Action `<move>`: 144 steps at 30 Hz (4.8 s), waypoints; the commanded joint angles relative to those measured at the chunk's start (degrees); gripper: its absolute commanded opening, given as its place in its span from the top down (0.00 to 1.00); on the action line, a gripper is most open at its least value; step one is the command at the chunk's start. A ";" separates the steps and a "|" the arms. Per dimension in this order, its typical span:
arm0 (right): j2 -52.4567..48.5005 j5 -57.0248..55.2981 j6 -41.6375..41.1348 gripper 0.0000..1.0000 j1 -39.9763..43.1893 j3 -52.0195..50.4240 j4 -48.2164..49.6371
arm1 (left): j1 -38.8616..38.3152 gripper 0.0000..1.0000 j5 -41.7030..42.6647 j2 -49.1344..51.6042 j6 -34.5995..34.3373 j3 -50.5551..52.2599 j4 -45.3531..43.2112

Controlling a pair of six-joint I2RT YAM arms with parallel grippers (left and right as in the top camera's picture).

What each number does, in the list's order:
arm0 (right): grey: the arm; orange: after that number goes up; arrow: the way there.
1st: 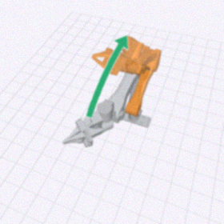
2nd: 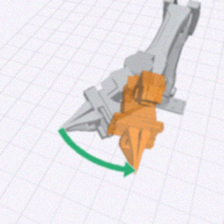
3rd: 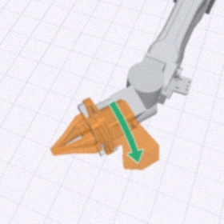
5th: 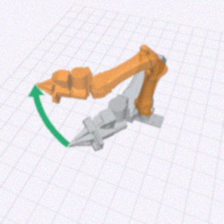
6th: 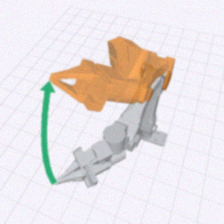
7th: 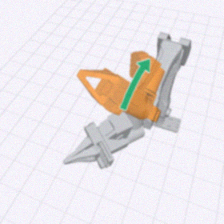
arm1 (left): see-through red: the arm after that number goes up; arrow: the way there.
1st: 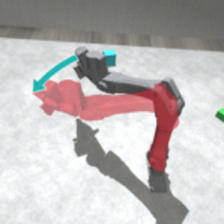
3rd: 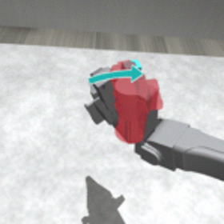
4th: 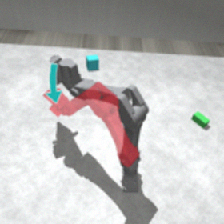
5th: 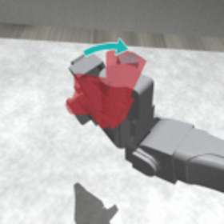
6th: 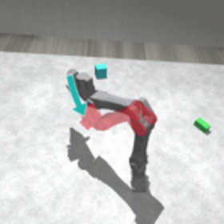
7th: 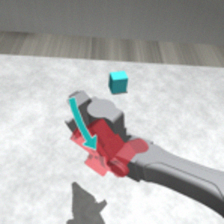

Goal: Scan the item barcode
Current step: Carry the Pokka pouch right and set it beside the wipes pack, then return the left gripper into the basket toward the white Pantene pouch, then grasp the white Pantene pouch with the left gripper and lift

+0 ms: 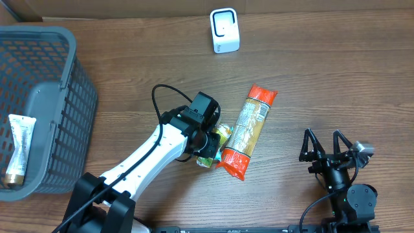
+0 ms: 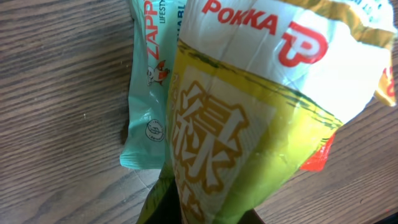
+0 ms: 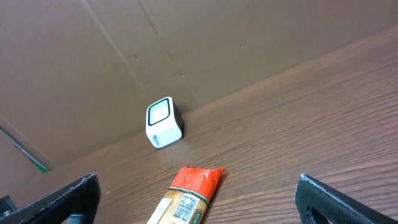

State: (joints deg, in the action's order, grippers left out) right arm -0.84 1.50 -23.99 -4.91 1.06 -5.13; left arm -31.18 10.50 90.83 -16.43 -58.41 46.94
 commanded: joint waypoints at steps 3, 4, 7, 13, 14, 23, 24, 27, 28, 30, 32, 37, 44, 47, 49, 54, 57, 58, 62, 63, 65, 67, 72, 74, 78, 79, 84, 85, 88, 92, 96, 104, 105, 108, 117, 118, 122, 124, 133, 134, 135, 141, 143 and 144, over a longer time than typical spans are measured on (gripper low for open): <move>0.61 0.07 0.07 0.00 -0.28 -0.61 0.46 | -0.83 0.96 0.92 -0.17 -0.98 0.33 -1.03; 0.61 0.07 0.07 0.00 -0.28 -0.61 0.44 | -0.83 0.96 0.94 -0.17 -0.98 0.35 -1.16; 0.61 0.07 0.07 0.00 -0.28 -0.61 0.46 | -0.83 0.66 0.94 -0.17 -0.92 0.44 -1.36; 0.61 0.07 0.07 0.00 -0.28 -0.61 0.46 | -0.66 0.28 0.85 -1.25 -0.72 -2.12 1.62; 0.61 0.07 0.07 0.00 -0.28 -0.61 0.46 | -0.66 0.26 0.68 -1.66 -0.72 -3.10 2.36; 0.61 0.07 0.07 0.00 -0.28 -0.61 0.46 | 0.50 0.00 -4.09 -7.89 2.56 -25.00 16.31; 0.61 0.07 0.07 0.00 -0.28 -0.61 0.46 | 0.96 0.00 -4.26 -8.52 3.23 -27.39 17.44; 0.61 0.07 0.07 0.00 -0.28 -0.61 0.44 | 2.93 0.00 -4.63 -10.05 4.68 -34.29 20.72; 0.61 0.07 0.07 0.00 -0.28 -0.61 0.46 | 3.80 0.00 -4.66 -10.45 4.90 -36.48 21.70; 0.61 0.07 0.07 0.00 -0.28 -0.61 0.46 | 5.81 0.00 -4.74 -11.21 4.92 -40.30 23.30; 0.61 0.07 0.07 0.00 -0.28 -0.61 0.46 | 8.41 0.01 -4.74 -12.04 5.55 -43.54 24.61; 0.61 0.07 0.07 0.00 -0.28 -0.61 0.46 | 16.20 0.01 -4.74 -14.38 6.43 -46.75 26.67; 0.61 0.07 0.07 0.00 -0.28 -0.61 0.44 | 34.93 0.00 -5.14 -16.72 11.76 -46.75 31.08; 0.61 0.07 0.07 0.00 -0.28 -0.61 0.46 | 42.07 0.01 -2.86 -16.68 11.74 -46.75 29.68; 0.61 0.07 0.07 0.00 -0.28 -0.61 0.46 | 44.52 0.00 0.59 -16.68 11.74 -46.75 28.39; 0.61 0.07 0.07 0.00 -0.28 -0.61 0.46 | 45.51 0.00 4.61 -16.68 11.69 -46.95 24.22; 0.61 0.07 0.07 0.00 -0.28 -0.61 0.46 | 45.51 0.00 4.59 -16.61 11.72 -47.93 23.69; 0.61 0.07 0.07 0.00 -0.28 -0.61 0.44 | 45.51 0.00 4.59 -16.61 11.69 -48.52 23.67; 0.61 0.07 0.07 0.00 -0.28 -0.61 0.46 | 45.53 0.00 4.42 -16.59 11.47 -52.52 23.43; 0.61 0.07 0.07 0.00 -0.28 -0.61 0.46 | 45.53 0.00 4.35 -16.59 11.39 -53.51 23.19; 0.61 0.07 0.07 0.00 -0.28 -0.61 0.46 | 45.53 0.00 3.91 -16.41 10.54 -55.23 22.80; 0.61 0.07 0.07 0.00 -0.28 -0.61 0.46 | 45.53 0.00 3.02 -15.30 10.08 -58.73 23.04; 0.61 0.07 0.07 0.00 -0.28 -0.61 0.46 | 45.53 0.00 -5.51 -10.19 9.99 -68.37 27.87; 0.61 0.07 0.07 0.00 -0.28 -0.61 0.44 | 45.53 0.00 -9.38 -8.48 9.16 -70.51 30.12; 0.61 0.07 0.07 0.00 -0.28 -0.61 0.46 | 45.53 0.00 -15.61 -6.71 7.61 -70.93 31.50; 0.61 0.07 0.07 0.00 -0.28 -0.61 0.46 | 45.53 0.00 -17.64 -6.34 6.88 -70.93 31.78; 0.61 0.07 0.07 0.00 -0.28 -0.61 0.46 | 45.92 0.00 -25.16 -5.53 3.93 -70.93 33.00; 0.61 0.07 0.07 0.00 -0.28 -0.61 0.46 | 46.25 0.00 -25.59 -5.42 3.89 -70.90 33.27; 0.61 0.07 0.07 0.00 -0.28 -0.61 0.46 | 48.24 0.00 -26.47 -5.31 2.78 -70.69 34.10; 0.61 0.07 0.07 0.00 -0.28 -0.61 0.46 | 53.31 0.00 -24.68 -4.55 2.78 -69.42 34.18; 0.61 0.07 0.07 0.00 -0.28 -0.61 0.46 | 55.25 0.00 -23.82 -3.74 4.94 -65.88 31.61; 0.61 0.07 0.07 0.00 -0.28 -0.61 0.46 | 60.19 0.00 -24.24 -0.68 9.20 -56.78 27.98; 0.61 0.07 0.07 0.00 -0.28 -0.61 0.46 | 61.48 0.00 -24.22 -0.24 9.20 -55.74 27.69; 0.61 0.07 0.07 0.00 -0.28 -0.61 0.46 | 65.48 0.00 -22.01 0.96 10.75 -53.24 26.12; 0.61 0.07 0.07 0.00 -0.28 -0.61 0.46 | 74.47 0.02 -3.37 7.06 25.35 -48.83 21.55; 0.61 0.07 0.07 0.00 -0.28 -0.61 0.46 | 75.06 0.03 -3.37 8.22 26.03 -48.70 21.46; 0.61 0.07 0.07 0.00 -0.28 -0.61 0.46 | 76.59 0.06 -3.41 12.57 27.89 -48.68 21.66; 0.61 0.07 0.07 0.00 -0.28 -0.61 0.46 | 76.94 0.09 -3.45 14.53 29.42 -48.65 22.03; 0.61 0.07 0.07 0.00 -0.28 -0.61 0.46 | 79.60 0.00 -5.64 22.45 30.16 -48.65 20.90; 0.61 0.07 0.07 0.00 -0.28 -0.61 0.46 | 79.84 0.00 -5.86 23.23 30.16 -48.65 20.81; 0.61 0.07 0.07 0.00 -0.28 -0.61 0.46 | 80.02 0.00 -6.14 24.02 30.18 -48.65 20.76; 0.61 0.07 0.07 0.00 -0.28 -0.61 0.46 | 80.19 0.00 -9.75 27.85 30.18 -48.61 20.17; 0.61 0.07 0.07 0.00 -0.28 -0.61 0.46 | 80.19 0.00 -11.30 28.85 30.16 -48.61 19.61; 0.61 0.07 0.07 0.00 -0.28 -0.61 0.46 | 80.17 0.00 -12.20 29.20 30.14 -48.59 19.39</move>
State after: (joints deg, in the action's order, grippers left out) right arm -0.84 1.50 -23.97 -4.91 1.06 -5.10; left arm 48.88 1.83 118.26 12.49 -107.20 66.96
